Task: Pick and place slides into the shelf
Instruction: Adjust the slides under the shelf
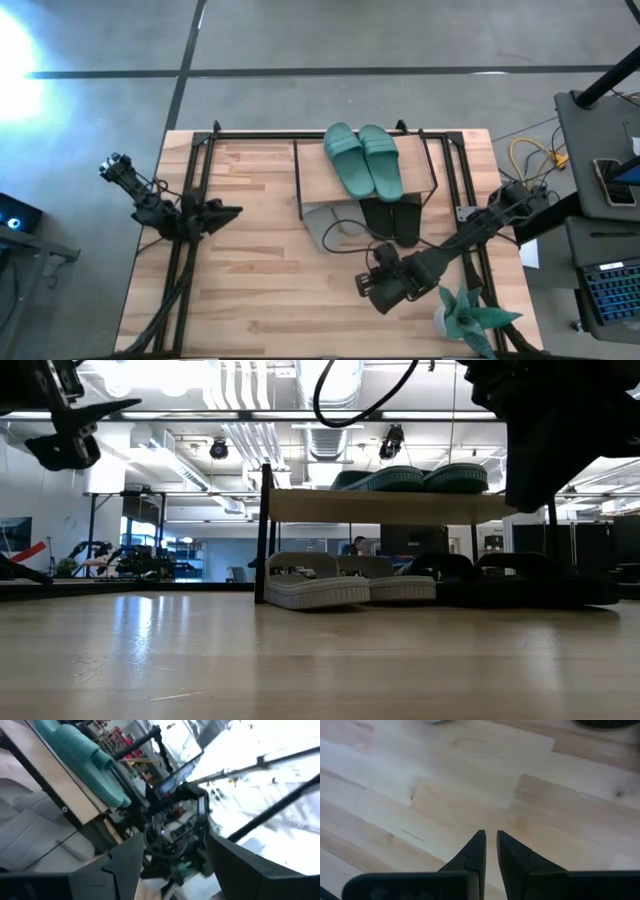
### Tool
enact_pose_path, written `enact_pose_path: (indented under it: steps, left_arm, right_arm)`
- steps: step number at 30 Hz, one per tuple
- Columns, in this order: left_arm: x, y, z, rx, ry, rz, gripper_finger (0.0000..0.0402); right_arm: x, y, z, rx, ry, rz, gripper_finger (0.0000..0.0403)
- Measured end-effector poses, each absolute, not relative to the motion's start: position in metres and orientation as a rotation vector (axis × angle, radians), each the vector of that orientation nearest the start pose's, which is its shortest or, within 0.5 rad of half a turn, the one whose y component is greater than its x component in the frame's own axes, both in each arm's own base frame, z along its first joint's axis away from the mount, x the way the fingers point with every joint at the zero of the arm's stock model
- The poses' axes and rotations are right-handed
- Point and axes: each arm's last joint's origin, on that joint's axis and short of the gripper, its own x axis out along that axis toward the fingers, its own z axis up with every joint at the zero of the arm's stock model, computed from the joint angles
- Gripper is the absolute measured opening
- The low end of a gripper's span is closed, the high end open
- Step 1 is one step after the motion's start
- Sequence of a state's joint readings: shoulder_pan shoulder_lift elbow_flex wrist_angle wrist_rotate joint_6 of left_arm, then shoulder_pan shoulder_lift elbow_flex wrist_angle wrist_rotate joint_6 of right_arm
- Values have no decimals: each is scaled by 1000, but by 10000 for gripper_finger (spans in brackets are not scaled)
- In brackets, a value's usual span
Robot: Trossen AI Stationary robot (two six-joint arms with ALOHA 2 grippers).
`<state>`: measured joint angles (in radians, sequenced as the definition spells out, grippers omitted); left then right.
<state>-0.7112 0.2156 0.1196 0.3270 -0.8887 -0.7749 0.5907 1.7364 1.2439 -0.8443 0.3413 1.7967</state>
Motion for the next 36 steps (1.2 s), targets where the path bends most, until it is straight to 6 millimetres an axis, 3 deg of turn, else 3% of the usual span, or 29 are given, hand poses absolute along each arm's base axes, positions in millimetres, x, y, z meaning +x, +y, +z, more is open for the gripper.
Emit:
enact_pose_path:
  steps: [6, 15, 18, 23, 25, 32, 36]
  left_arm:
    - [87, -42, 216, -959, -279, 248, 207]
    - [94, -48, 201, -871, -192, 281, 202]
    - [97, -51, 186, -830, -97, 320, 168]
    - [97, -51, 163, -825, 52, 384, 43]
    - [97, -50, 159, -803, 71, 405, 12]
    - [103, -42, 139, -789, 175, 444, 2]
    - [114, -37, 147, -759, 195, 417, 1]
  right_arm:
    - [272, 171, 206, 839, 1003, -850, 38]
    - [266, 167, 204, 781, 1041, -885, 38]
    - [266, 167, 205, 805, 1035, -894, 38]
    - [266, 167, 206, 876, 1004, -939, 38]
    - [266, 166, 206, 893, 996, -953, 38]
    - [270, 159, 207, 939, 969, -996, 38]
    - [274, 153, 207, 940, 983, -1001, 38]
